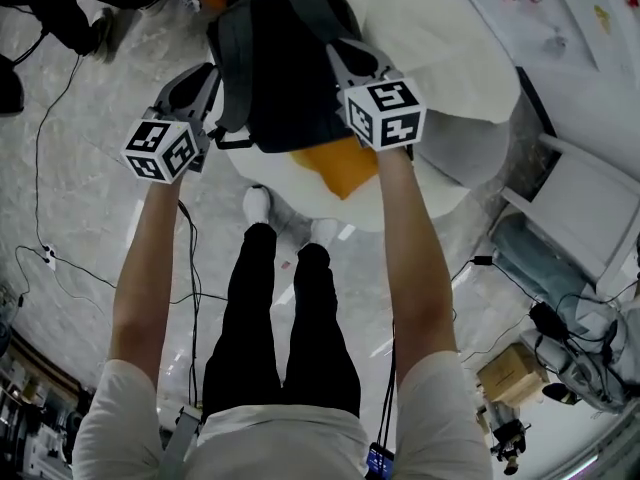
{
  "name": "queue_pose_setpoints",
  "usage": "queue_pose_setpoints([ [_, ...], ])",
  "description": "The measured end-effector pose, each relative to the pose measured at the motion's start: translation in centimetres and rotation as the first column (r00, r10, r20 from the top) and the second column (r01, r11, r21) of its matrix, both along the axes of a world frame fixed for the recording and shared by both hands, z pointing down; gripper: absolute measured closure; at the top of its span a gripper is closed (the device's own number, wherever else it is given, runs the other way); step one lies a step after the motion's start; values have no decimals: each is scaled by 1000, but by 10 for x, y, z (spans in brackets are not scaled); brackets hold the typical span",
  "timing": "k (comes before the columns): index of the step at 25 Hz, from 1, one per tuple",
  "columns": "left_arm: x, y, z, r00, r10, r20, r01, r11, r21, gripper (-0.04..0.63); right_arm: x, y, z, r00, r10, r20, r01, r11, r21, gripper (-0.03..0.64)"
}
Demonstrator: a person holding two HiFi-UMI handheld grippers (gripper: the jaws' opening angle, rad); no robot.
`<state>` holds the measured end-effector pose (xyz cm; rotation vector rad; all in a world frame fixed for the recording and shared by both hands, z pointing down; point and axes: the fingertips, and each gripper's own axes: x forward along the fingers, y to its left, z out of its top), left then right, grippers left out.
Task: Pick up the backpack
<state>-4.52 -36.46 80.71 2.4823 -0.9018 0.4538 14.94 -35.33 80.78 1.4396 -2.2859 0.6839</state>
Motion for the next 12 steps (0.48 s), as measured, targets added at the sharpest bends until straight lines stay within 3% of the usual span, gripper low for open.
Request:
queue_pose_setpoints([
  [5,-3,-11,35,999,28,18,-27,999,-40,515,-4,-9,24,999,-11,-36,10,1000,-26,605],
  [12,2,-20,66,997,77,29,-74,994,-74,462,3,-24,45,995,-15,-103,10,999,-48,502],
])
